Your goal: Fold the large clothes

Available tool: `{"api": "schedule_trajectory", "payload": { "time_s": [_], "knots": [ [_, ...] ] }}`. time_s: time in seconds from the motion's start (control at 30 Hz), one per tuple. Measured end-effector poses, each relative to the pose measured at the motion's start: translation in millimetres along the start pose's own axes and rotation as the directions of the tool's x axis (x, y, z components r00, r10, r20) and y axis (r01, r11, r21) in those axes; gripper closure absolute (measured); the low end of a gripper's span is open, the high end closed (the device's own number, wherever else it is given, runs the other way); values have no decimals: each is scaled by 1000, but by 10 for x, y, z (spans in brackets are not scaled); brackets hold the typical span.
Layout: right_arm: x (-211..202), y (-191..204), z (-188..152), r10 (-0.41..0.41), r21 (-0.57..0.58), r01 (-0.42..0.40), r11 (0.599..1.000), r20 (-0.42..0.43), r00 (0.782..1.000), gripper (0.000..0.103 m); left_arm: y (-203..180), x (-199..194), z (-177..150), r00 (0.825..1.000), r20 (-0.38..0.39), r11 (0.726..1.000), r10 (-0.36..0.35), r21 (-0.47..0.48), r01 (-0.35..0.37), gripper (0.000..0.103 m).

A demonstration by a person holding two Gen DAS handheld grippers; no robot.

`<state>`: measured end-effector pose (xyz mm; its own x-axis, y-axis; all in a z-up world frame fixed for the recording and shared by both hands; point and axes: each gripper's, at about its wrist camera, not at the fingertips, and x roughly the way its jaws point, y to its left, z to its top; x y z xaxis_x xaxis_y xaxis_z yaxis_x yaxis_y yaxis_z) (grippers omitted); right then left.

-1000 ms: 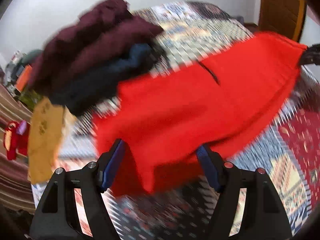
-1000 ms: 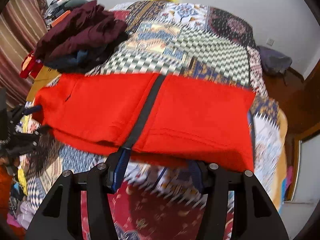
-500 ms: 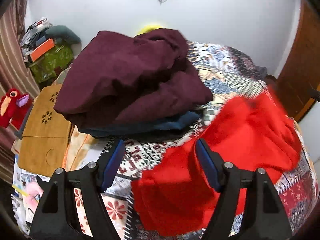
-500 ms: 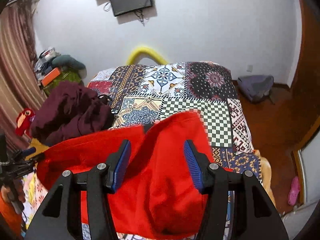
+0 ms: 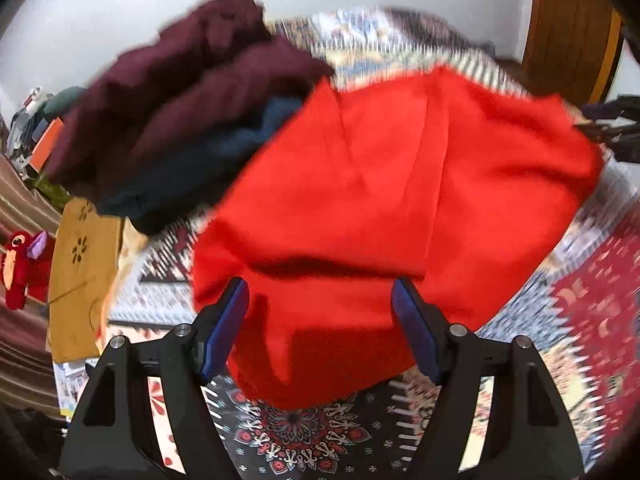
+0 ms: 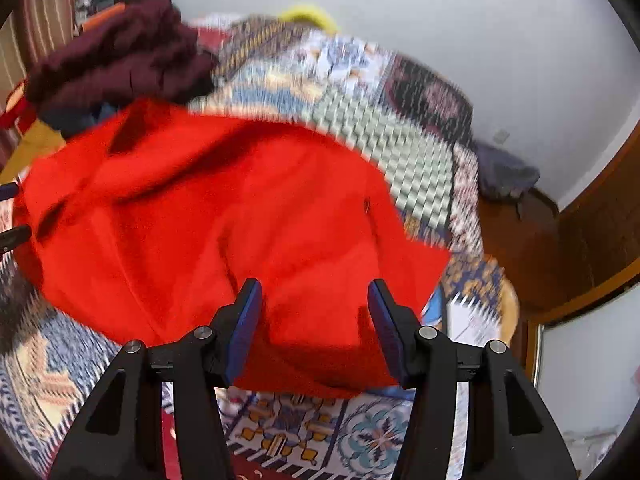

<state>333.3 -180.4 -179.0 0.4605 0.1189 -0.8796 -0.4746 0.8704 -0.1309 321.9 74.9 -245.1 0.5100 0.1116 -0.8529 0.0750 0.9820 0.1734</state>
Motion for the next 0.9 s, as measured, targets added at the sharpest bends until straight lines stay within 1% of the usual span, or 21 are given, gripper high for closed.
{"api": "schedule_trajectory", "payload": {
  "time_s": [0.07,0.13,0.23,0.3,0.37,0.4,0.43,0.47,0.57,0.6,0.67,0.77,0.83,0.9],
  "knots": [
    [146,-15,-84,7,13,-7,1000,-40,999,52,12,140,-20,1000,-31,1000,-6,-7,6,30],
    [217,-43,-153,27,35,-25,999,-46,999,51,27,204,18,999,-34,1000,-14,-14,13,29],
    [217,-50,-175,28,39,-27,999,-34,999,50,104,209,233,1000,-7,999,10,-35,-10,30],
    [217,-48,-167,22,33,-21,999,-36,999,50,251,180,459,999,22,996,42,-83,-40,30],
    [213,-47,-169,18,31,-17,999,-35,999,50,531,82,690,993,61,977,97,-199,-83,30],
    [206,-37,-175,18,31,-17,999,-33,999,50,671,30,766,991,82,965,107,-250,-83,30],
    [202,-38,-181,21,34,-20,999,-30,999,50,815,-21,828,987,101,950,121,-301,-85,30],
    [210,-41,-191,25,37,-24,999,-28,999,50,1018,-104,889,981,120,923,153,-371,-99,30],
    [220,-67,-186,39,50,-38,998,-25,999,49,1344,-253,897,971,137,881,199,-459,-116,30],
    [216,-66,-184,39,51,-38,998,-25,999,49,1417,-277,868,970,137,878,199,-466,-114,30],
    [194,-54,-177,32,54,-30,998,-23,999,49,1481,-342,777,971,138,880,194,-463,-111,30],
    [139,-51,-147,28,64,-27,998,-16,999,49,1371,-382,597,979,122,907,163,-410,-100,30],
    [79,-49,-114,46,72,-46,996,0,999,49,1217,-365,465,989,109,928,97,-368,-50,30],
    [-1,-28,-79,55,79,-57,995,21,998,49,994,-363,342,995,101,949,14,-313,18,29]
  ]
}}
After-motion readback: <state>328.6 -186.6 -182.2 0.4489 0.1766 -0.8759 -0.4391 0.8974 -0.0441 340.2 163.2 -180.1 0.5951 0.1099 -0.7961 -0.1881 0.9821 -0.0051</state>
